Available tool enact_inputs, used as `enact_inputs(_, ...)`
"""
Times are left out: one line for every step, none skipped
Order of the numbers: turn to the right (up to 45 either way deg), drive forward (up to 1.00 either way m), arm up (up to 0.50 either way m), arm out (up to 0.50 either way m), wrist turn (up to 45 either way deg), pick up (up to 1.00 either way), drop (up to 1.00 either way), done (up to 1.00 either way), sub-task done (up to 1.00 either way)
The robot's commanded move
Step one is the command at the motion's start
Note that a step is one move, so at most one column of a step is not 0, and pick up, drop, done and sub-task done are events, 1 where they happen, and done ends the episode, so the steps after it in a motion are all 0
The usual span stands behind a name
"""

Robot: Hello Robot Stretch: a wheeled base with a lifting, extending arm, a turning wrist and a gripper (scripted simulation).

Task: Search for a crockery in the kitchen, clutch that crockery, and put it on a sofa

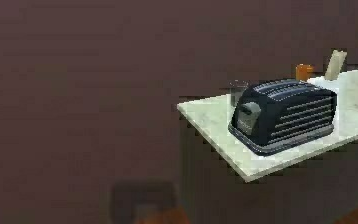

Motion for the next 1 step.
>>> enact_inputs(-45.0,0.00,0.00,0.00,0.0,0.00,0.00,0.00,0.00)
